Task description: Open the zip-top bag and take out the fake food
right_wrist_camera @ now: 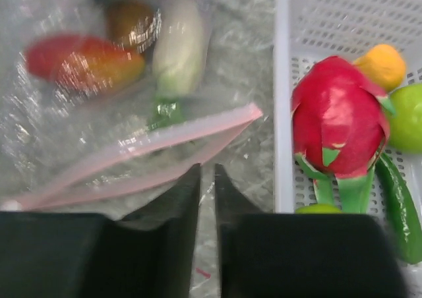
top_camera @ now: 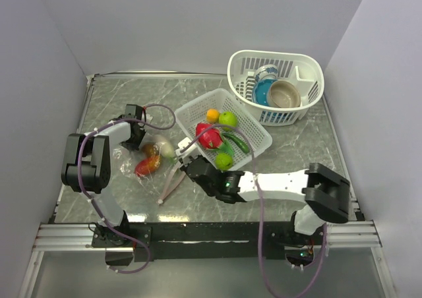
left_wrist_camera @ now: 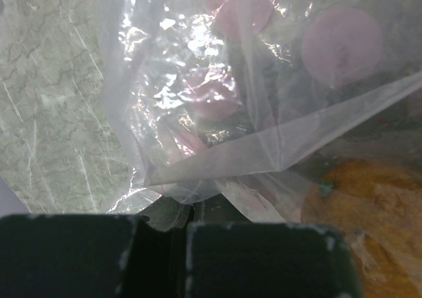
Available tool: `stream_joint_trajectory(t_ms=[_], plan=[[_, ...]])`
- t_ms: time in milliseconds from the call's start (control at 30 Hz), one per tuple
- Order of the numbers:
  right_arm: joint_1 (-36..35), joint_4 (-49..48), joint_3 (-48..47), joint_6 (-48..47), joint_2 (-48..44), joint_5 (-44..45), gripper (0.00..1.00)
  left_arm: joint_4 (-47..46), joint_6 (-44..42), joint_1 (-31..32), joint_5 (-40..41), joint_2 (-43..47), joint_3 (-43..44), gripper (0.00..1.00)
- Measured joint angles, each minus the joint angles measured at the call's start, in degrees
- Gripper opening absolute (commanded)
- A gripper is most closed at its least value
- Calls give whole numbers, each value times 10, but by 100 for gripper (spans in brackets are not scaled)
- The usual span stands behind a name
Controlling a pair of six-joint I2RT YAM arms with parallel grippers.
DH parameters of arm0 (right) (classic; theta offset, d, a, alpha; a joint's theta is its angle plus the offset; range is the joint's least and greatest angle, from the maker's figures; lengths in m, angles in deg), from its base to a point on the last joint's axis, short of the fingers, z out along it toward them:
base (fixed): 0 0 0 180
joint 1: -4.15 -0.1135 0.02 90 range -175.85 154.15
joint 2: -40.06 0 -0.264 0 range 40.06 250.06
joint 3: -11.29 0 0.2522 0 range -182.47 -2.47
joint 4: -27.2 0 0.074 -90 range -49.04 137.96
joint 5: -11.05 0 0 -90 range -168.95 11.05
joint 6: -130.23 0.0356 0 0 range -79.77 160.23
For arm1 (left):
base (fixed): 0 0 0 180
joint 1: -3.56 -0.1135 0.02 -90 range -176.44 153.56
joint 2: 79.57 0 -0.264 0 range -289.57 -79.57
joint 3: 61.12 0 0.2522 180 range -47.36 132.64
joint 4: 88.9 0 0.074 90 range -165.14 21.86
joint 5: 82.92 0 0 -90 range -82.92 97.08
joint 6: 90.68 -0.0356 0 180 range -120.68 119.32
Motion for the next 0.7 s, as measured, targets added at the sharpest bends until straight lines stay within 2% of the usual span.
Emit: stream_joint_trajectory(t_ms=[133,300,400,433,500,533,567,600,700], plan=[[0,-9,0,4,56,-23,13,0,0,0,0,0,0,1],[0,-18,-9,16,105,-58,27,0,0,0,-2,0,0,1],[0,-29,-31,22,135,-73,40,0,0,0,-5,0,0,1],[0,-33,-41,22,145,-76,51,0,0,0,-6,1,0,1],[0,-41,-65,25,169,-83,66,0,0,0,-11,2,0,1],[0,-42,-74,25,179,-86,86,0,1,0,-12,3,-1,1],[0,-44,-85,25,190,-89,96,0,1,0,-15,4,-2,1],[0,-47,-97,27,200,-89,100,0,1,0,-18,6,-3,1],[1,-55,-126,22,231,-85,100,1,3,2,-29,13,-10,1]])
